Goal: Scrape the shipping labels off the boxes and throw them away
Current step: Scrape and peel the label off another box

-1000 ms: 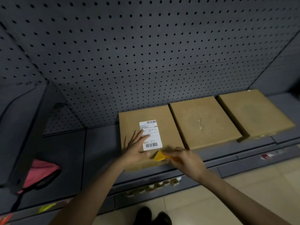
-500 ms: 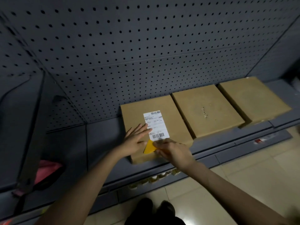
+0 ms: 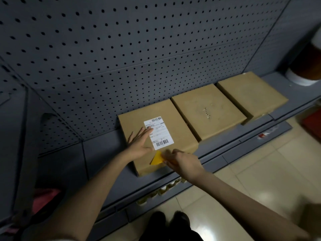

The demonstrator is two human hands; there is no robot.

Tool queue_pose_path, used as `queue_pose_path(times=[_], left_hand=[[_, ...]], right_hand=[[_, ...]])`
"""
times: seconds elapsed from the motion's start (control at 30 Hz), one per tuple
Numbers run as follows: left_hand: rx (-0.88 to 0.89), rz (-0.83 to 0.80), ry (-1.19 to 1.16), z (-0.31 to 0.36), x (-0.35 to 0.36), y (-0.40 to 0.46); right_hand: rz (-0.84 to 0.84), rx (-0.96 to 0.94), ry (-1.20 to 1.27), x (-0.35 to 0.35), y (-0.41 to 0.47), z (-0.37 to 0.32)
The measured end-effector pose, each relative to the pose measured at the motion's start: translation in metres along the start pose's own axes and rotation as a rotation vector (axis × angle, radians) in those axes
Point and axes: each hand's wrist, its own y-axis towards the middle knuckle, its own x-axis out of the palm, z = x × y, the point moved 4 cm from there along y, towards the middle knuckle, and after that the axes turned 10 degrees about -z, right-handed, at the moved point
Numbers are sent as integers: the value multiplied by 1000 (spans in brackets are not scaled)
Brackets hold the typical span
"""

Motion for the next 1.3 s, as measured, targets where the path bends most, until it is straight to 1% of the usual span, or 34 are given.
queue_pose_path(times=[0.07,0.17,0.27,0.37,0.5,0.63,0.8,0.93,1.0,1.1,1.2,1.27,1.3], left_hand=[[9,-18,11,-1,0,0],[23,-7,38,-1,2,1],[28,-6,66,1,2,1],[40,-30,34,1,0,0],[61,-34,-11,1,-1,-2],[57,-40,-29,1,-2,-1],[68,-38,-56,1,-3,-2],[70,-50,-74,1,-4,-3],[74,-45,-172,2,-7,-4],[70,-48,-410,4,-10,-7],[-10,-64,-545,6,-12,-8],[-69,-33,-677,7,-14,-12],[-65,-25,-746,9,-15,-13]], right_hand=[[22,9,35,-3,5,-3],[6,-6,100,-2,-2,3],[26,-11,108,-3,-3,-1],[58,-15,132,-6,3,-8],[47,-5,172,-1,-1,-1],[76,-21,186,-5,6,-8],[91,-38,122,-3,1,-3],[81,-40,158,-1,10,-5],[97,-43,181,-3,7,-4],[178,-6,200,-17,2,5],[253,42,177,-38,10,7],[288,55,212,-50,18,4],[305,53,248,-56,21,1]])
